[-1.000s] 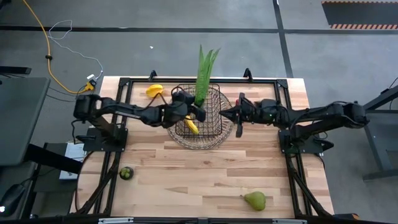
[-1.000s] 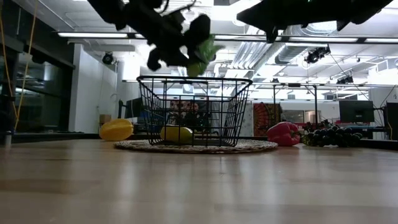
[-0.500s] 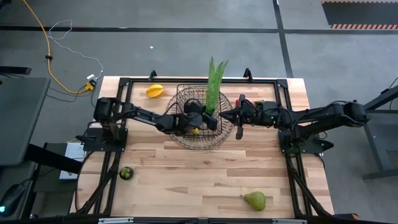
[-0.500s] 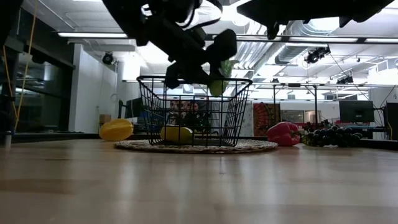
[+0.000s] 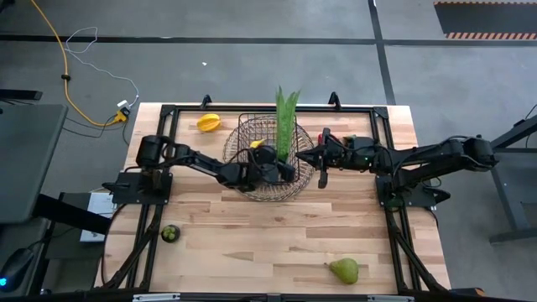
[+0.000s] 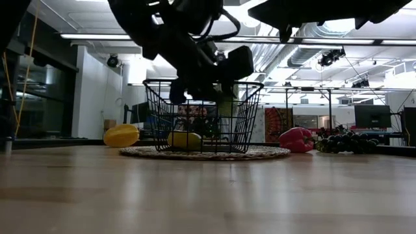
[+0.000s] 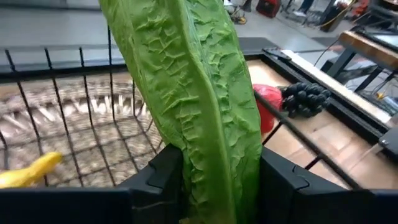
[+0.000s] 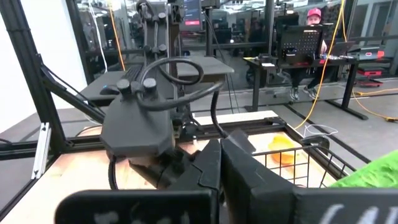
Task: Build produce basket
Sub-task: Put the leaf lettuce into the black wire basket
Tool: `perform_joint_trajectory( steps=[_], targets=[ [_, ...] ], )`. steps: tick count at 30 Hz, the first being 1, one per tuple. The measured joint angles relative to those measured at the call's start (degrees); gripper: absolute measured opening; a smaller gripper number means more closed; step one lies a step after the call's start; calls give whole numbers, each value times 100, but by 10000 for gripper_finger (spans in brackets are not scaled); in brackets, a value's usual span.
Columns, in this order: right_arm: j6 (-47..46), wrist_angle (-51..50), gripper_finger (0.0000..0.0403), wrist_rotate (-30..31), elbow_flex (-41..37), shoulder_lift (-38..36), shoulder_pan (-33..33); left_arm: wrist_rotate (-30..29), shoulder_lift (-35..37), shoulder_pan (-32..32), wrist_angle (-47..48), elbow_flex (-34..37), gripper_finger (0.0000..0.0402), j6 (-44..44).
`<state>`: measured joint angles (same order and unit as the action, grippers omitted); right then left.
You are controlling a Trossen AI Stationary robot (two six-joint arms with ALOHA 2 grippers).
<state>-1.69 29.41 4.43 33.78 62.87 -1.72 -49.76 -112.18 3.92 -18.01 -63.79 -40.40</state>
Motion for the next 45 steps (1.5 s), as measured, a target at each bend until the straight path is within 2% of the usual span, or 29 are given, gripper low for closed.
perform_joint_trajectory(
  steps=[14, 40, 45],
  targets=[
    [0, 2, 0, -2, 0, 0, 0, 360, -22, -70, 21, 4, 182, -143],
    [0, 0, 0, -2, -2, 2, -2, 468, -9, -146, 132, 4, 185, 157],
    [0, 0, 0, -2, -2, 2, -2, 461, -9, -146, 131, 4, 207, 207]
  ],
)
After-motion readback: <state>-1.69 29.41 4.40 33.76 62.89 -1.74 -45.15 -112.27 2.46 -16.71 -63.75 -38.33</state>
